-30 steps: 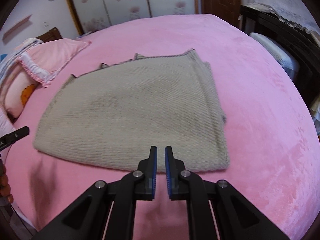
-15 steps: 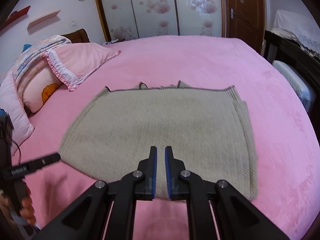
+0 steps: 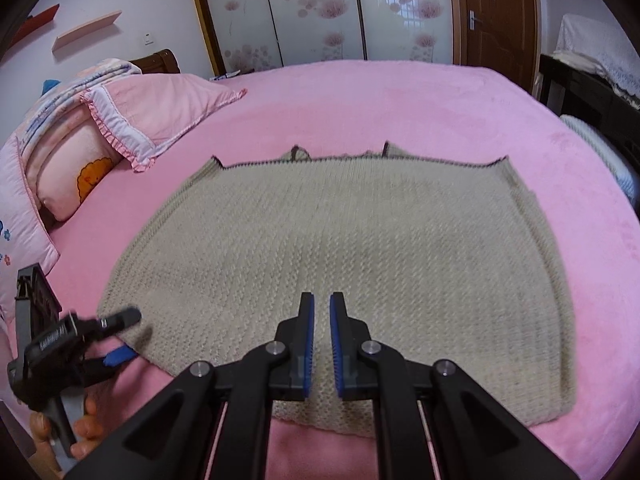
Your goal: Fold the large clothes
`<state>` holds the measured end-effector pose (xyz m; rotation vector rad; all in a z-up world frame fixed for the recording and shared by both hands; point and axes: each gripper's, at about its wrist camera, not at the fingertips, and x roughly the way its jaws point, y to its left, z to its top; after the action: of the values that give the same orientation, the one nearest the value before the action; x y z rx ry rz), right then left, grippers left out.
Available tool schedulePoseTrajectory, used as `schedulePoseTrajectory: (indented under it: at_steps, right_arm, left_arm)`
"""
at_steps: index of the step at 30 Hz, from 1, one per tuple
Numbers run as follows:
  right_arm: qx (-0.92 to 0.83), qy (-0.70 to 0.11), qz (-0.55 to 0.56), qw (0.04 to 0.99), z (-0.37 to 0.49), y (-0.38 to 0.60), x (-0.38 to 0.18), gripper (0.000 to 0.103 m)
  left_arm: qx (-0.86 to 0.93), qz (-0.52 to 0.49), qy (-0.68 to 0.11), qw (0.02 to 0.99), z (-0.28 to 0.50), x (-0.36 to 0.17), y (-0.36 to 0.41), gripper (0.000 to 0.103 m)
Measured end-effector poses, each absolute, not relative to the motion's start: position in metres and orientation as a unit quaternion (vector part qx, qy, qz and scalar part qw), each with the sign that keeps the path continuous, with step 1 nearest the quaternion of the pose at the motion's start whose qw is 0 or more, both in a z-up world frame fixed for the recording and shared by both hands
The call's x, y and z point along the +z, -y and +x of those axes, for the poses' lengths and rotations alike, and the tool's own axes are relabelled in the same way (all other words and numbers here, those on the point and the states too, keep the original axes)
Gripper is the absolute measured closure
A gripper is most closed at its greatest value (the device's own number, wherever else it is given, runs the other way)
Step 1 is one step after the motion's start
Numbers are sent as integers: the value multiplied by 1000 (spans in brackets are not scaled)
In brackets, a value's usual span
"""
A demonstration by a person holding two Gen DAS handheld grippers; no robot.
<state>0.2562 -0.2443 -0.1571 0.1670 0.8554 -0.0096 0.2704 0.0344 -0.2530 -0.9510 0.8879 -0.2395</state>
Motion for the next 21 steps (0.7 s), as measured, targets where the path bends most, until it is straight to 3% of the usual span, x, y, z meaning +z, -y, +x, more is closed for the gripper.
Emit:
schedulePoseTrajectory:
  at_steps: [8,10,12,13,14,21]
  right_arm:
    - [-9,-422,84,903,269,249,-178,95]
    - [-7,-416,80,906,275,247,-178,95]
    - [-8,-412,76,908,281,245,-177,95]
    - [-8,-409,77,909,286,244,-176,95]
    - [-7,-406,77,910,290,243,-175,95]
    - [1,-429,82,900,323,234,-195,95]
  left_arm:
    - [-106,-405,-398,816,307,-248,-12,21]
    - [-100,-391,-396,825,317,-242,-5,30]
    - [-93,-382,-395,830,324,-239,-2,51]
    - [-85,-380,-394,832,326,-236,-2,57]
    - [-75,-379,-395,834,329,-235,-1,72]
    - [-71,-312,-366,874,324,-193,10,83]
